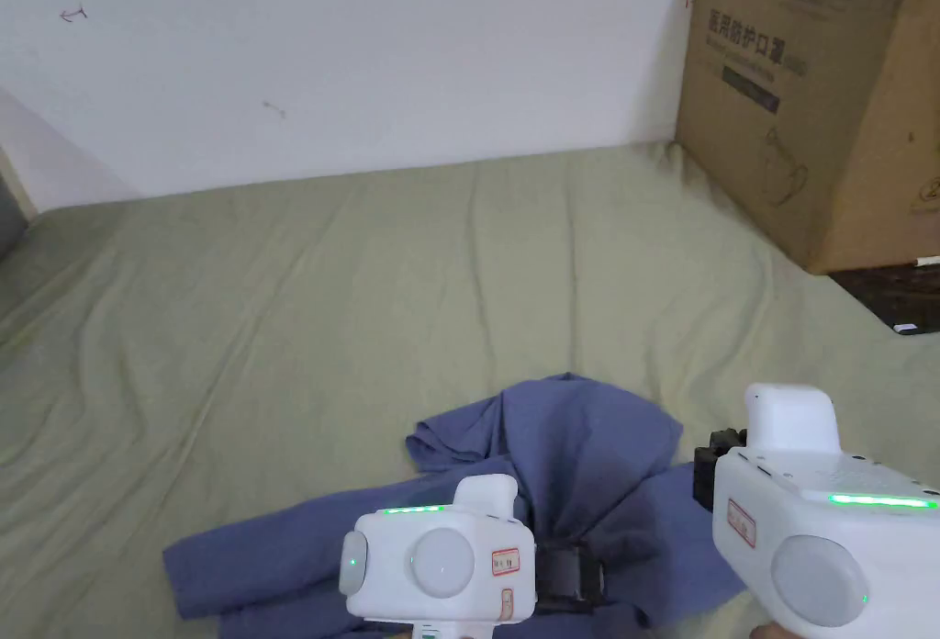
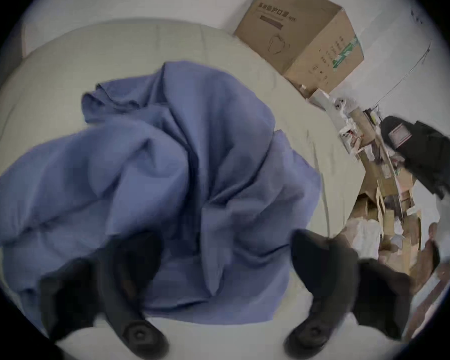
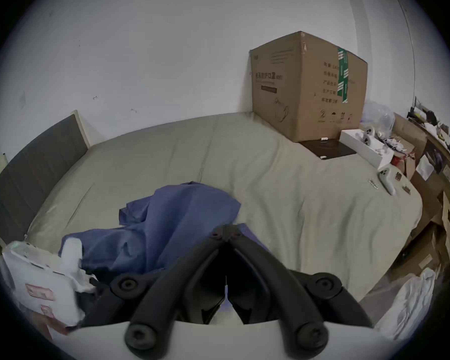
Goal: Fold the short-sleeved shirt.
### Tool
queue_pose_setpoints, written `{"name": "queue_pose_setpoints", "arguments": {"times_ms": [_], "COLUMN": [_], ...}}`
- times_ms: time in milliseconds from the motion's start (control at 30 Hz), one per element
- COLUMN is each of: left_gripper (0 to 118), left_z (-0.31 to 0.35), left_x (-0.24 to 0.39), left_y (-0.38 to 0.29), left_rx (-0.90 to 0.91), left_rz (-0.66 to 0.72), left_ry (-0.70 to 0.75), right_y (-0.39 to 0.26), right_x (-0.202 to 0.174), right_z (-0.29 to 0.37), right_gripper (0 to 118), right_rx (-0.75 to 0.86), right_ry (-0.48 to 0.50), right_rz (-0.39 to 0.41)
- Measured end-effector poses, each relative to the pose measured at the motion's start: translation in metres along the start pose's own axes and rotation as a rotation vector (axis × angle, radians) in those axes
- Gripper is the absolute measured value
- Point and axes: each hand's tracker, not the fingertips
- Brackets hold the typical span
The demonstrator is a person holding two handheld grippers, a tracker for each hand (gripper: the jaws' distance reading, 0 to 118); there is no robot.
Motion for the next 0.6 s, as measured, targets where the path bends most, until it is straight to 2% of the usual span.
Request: {"name": "queue_pose_setpoints", "arguments": {"times_ms": [33, 133, 200, 267, 333, 400, 500, 600], "left_gripper": [110, 108, 97, 53, 2, 0, 0, 0], "left_z": [0.012, 0.052, 0.089, 0.121, 0.140, 0.153, 0.162, 0.167], "left_x": [-0.002, -0.020, -0.026, -0.044, -0.067, -0.091, -0.124, -0.157], "left_y": [0.004, 0.015, 0.016, 0.011, -0.002, -0.025, -0.060, -0.075], "left_rx": [0.042, 0.091, 0.164, 0.199, 0.216, 0.230, 0.190, 0.209], "left_rz": [0.011, 0.065, 0.081, 0.100, 0.105, 0.142, 0.294, 0.356], "left_ry": [-0.007, -0.001, 0.001, 0.068, 0.170, 0.255, 0.228, 0.280], "right_y": [0.000, 0.001, 0.003, 0.005, 0.003, -0.003, -0.015, -0.022], "right_x": [-0.005, -0.019, -0.028, -0.040, -0.052, -0.062, -0.078, -0.093], "right_z": [0.000, 0.001, 0.003, 0.012, 0.013, 0.013, 0.004, -0.004], "right_gripper": [0, 0, 0, 0, 0, 0, 0, 0], "right_rx": [0.001, 0.007, 0.011, 0.016, 0.016, 0.004, -0.025, -0.056], "right_ry": [0.009, 0.032, 0.052, 0.079, 0.101, 0.129, 0.157, 0.173], "right_rz": [0.007, 0.039, 0.049, 0.063, 0.077, 0.089, 0.119, 0.144]}}
